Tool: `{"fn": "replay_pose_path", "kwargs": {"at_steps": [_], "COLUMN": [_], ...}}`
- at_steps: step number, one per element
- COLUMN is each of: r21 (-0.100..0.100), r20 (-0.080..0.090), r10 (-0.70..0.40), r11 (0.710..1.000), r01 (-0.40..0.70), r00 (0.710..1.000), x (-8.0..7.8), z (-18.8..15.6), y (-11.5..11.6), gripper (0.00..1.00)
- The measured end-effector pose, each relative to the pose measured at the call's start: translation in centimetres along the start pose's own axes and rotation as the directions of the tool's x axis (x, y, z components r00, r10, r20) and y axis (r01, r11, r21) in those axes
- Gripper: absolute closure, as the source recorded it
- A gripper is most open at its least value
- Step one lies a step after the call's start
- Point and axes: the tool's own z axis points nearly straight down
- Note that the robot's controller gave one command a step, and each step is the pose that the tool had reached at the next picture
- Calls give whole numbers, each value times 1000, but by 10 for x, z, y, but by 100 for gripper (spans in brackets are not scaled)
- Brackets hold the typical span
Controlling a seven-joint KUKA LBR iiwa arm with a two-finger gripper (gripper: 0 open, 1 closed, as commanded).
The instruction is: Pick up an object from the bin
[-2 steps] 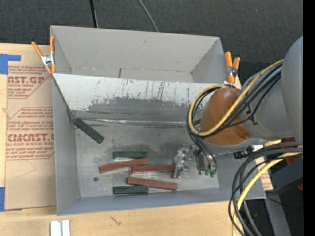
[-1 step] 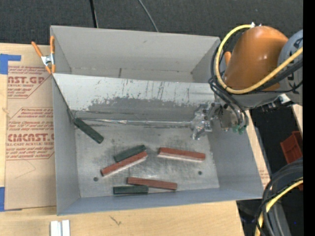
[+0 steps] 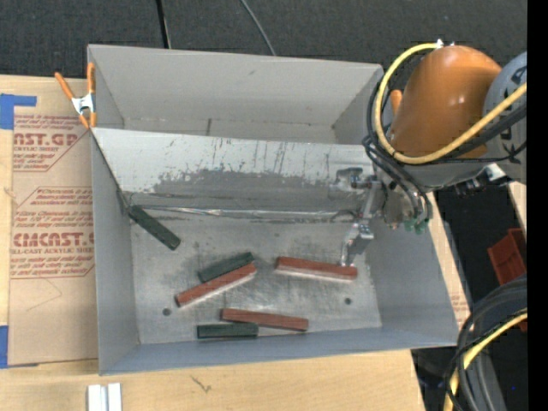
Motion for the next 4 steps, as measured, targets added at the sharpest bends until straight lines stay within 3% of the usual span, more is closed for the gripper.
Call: {"fn": "replay_pose_path", "kwargs": {"at_steps": [1,2,3,4], "r21": [0,0,-1,-1], "r20": [0,5,-3,-3], "r10": [0,20,-123,-123], "r11": [1000,1000,992,992], "r01": [0,-20,123,123], "r00": [1000,1000,992,992], "x": [0,-2,7,7], "z": [0,61,158,158], "y": [0,6,19,19], "gripper": [0,0,100,100]}}
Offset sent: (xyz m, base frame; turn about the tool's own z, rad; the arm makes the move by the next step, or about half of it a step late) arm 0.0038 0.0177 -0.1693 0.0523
